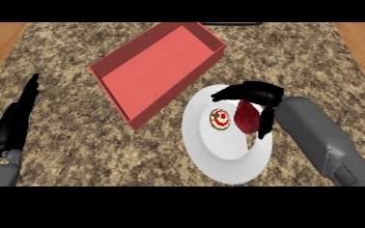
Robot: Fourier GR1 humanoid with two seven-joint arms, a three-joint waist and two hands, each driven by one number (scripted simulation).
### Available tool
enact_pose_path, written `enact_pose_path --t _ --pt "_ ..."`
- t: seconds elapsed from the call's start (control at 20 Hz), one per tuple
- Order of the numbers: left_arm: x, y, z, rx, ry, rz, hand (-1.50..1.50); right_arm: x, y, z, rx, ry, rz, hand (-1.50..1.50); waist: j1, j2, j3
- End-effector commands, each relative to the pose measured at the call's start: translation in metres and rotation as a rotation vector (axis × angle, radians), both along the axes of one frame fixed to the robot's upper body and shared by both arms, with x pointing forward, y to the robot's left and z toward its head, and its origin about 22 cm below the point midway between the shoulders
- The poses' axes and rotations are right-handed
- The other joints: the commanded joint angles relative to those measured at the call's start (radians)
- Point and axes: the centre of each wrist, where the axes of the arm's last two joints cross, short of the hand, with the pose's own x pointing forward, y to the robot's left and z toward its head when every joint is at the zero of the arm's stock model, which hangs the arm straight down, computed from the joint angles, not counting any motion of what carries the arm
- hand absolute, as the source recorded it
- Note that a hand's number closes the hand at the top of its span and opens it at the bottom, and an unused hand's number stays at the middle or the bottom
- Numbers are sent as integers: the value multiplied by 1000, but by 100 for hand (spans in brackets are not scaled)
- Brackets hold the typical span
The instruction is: Pick the pear from the plate and place it in the cardboard box
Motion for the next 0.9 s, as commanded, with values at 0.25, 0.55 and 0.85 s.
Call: enact_pose_path --t 0.25,0.55,0.85 --pt "7 3 4 22 -19 9 0 -1 23 -11 142 -131 -122 150 1 6 5" --pt "0 8 -2 12 -4 28 0 6 11 -3 46 -236 -390 150 -13 -1 4" --pt "-13 19 -12 13 10 38 0 18 -28 15 -277 -323 -900 150 -36 -19 -2"
